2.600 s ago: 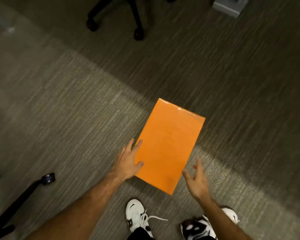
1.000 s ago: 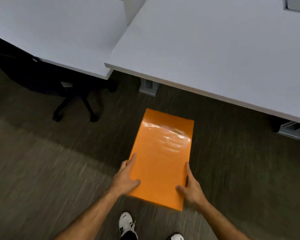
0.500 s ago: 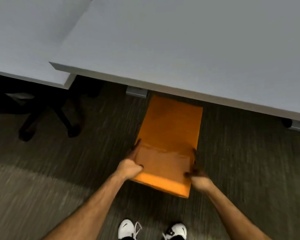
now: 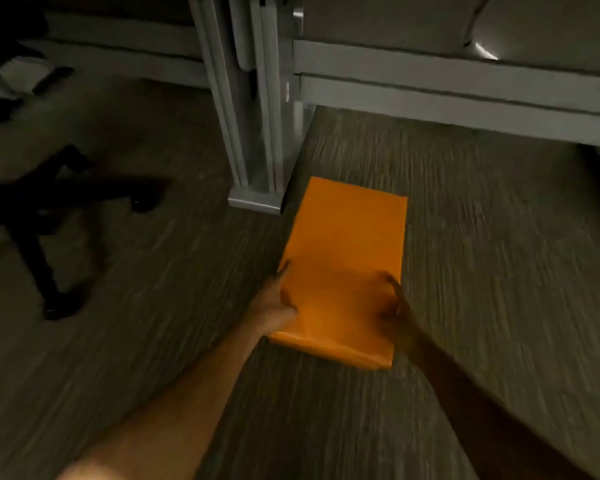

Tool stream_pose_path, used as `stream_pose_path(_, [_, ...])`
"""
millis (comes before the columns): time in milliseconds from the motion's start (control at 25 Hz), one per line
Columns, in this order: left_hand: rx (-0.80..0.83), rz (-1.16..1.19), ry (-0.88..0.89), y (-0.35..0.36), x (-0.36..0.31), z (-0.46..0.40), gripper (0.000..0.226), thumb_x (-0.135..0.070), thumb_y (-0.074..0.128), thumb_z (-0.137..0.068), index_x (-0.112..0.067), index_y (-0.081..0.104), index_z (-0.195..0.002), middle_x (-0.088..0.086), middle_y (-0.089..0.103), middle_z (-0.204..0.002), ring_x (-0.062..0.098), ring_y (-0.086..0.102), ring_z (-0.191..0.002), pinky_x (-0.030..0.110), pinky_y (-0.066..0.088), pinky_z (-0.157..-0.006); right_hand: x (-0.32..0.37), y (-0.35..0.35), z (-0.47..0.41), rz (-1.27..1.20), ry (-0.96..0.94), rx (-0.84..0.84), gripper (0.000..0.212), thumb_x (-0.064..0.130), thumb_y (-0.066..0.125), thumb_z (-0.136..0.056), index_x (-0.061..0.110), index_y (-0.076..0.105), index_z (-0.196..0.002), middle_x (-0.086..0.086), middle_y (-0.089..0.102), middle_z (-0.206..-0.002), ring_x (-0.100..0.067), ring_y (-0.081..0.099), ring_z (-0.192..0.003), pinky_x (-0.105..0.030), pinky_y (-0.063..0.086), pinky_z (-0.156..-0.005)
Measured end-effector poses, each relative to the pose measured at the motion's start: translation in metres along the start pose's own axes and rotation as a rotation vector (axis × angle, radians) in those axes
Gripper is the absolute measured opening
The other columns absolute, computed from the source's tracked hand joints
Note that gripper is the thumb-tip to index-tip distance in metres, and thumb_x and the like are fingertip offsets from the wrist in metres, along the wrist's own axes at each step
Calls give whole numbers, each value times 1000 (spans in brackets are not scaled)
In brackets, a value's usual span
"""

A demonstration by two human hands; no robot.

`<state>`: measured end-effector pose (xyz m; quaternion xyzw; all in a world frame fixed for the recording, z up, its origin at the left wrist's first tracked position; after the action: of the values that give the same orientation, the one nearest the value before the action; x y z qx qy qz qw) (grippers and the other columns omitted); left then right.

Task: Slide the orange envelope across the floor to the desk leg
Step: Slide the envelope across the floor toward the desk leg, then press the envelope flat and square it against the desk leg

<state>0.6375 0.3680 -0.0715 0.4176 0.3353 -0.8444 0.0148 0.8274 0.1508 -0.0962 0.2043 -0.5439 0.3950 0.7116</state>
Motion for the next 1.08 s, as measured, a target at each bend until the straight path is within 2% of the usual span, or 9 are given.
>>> stream_pose_path(80, [5, -25, -16, 13, 17, -20, 101, -15, 70, -85, -45, 6, -158, 4, 26, -162, 30, 33, -143, 45, 34, -115, -19, 3, -14, 78, 54, -20, 90, -22, 49, -87, 28, 20, -157, -20, 48, -114, -27, 54, -72, -38, 47, -56])
stream_pose_path(200, [-1, -82, 27, 31, 43, -36, 90, -19, 64, -92, -44, 8, -158, -2, 9, -167, 28, 22, -149, 41, 28, -116, -46, 8, -23, 210, 112, -70, 81, -7, 50, -94, 34, 19, -157, -24, 51, -119, -33, 55, -72, -43, 50, -58])
stream_pose_path(320, [-22, -270, 114, 44, 54, -37, 86, -41, 58, -95, -48, -1, -156, -8, -21, -166, 25, -5, -152, 42, 13, -119, -53, 16, -13, 552, 32, -84, 69, 16, 47, -101, 39, 15, -157, -15, 27, -157, -36, 58, -112, -44, 59, -78])
stream_pose_path(400, [-21, -563, 260, 55, 52, -28, 88, -65, 46, -91, -46, -12, -155, -6, -37, -160, 25, -32, -146, 48, -8, -118, -52, 28, -2, 829, -32, -98, 64, 33, 42, -102, 41, 12, -157, -3, -5, -169, -42, 26, -147, -55, 48, -105])
stream_pose_path(440, [2, -677, 333, 60, 52, -24, 92, -73, 39, -88, -43, -16, -155, -4, -40, -158, 26, -37, -144, 50, -13, -119, -54, 37, 6, 951, -79, -83, 64, 42, 40, -101, 42, 10, -157, 0, -13, -169, -42, 7, -152, -59, 36, -115])
stream_pose_path(520, [66, -821, 384, 68, 53, -21, 104, -84, 36, -81, -38, -22, -155, 0, -42, -157, 30, -38, -144, 55, -15, -119, -58, 54, 21, 1085, -117, 10, 73, 60, 34, -97, 43, -5, -157, 5, -24, -166, -36, -20, -152, -62, 14, -122])
stream_pose_path(600, [106, -873, 377, 70, 53, -22, 116, -91, 38, -72, -39, -27, -152, 2, -43, -157, 34, -39, -143, 63, -16, -115, -66, 65, 29, 1112, -72, 78, 84, 74, 31, -91, 50, -25, -148, 8, -36, -161, -31, -37, -146, -63, 6, -120])
stream_pose_path(840, [84, -882, 362, 72, 52, -25, 117, -92, 42, -70, -46, -31, -148, -3, -46, -155, 33, -37, -144, 76, -1, -111, -66, 72, 26, 1139, 5, 91, 96, 78, 37, -85, 50, -34, -143, 9, -46, -155, -32, -45, -140, -71, 26, -113])
stream_pose_path(1080, [32, -878, 398, 70, 55, -42, 113, -92, 37, -71, -45, -30, -149, -3, -44, -156, 32, -37, -144, 75, 4, -112, -61, 70, 11, 1174, -16, 89, 96, 74, 39, -88, 49, -38, -140, 6, -47, -155, -35, -43, -141, -69, 24, -116])
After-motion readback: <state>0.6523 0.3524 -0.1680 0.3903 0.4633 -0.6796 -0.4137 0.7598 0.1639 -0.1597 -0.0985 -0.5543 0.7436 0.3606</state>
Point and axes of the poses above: each hand's wrist, its own z-axis away from the middle knuckle, its own y-axis out of the palm, x = y × z, the point moved 2 cm from there along -z, towards the middle knuckle
